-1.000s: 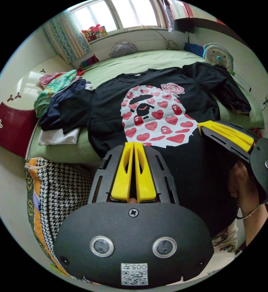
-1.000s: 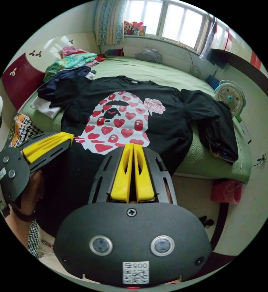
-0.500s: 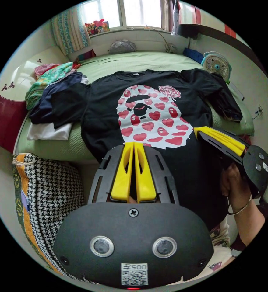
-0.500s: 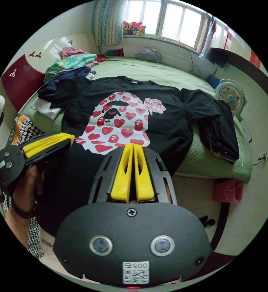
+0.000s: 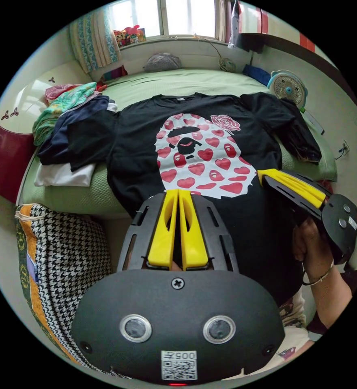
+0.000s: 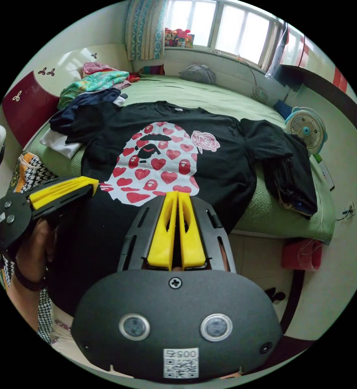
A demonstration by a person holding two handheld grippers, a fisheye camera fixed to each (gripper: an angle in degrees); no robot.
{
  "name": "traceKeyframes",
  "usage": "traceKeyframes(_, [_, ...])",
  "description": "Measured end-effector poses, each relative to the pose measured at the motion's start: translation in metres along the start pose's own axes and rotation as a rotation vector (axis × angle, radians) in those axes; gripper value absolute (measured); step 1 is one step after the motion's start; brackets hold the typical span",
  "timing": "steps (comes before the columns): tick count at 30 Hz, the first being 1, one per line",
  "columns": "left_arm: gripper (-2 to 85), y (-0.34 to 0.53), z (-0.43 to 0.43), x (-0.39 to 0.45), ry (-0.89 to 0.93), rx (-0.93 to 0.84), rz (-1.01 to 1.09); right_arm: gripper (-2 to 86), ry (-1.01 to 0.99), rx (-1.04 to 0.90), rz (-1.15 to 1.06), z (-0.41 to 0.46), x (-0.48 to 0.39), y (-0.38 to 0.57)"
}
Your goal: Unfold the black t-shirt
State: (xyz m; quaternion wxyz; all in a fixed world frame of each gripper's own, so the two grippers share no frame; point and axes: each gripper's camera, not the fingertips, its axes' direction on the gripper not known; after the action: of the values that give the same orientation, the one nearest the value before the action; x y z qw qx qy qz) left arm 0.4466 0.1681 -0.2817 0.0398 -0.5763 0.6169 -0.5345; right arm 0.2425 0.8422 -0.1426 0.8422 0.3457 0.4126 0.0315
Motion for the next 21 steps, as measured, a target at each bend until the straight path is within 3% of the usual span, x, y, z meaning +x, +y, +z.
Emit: traceKeyframes(21, [-0.6, 0.0038, 0.0099, -0.0067, 0.007, 0.001, -0.005, -1.0, 0.008, 0.001, -0.002, 0.0074, -0.0105, 0.0023])
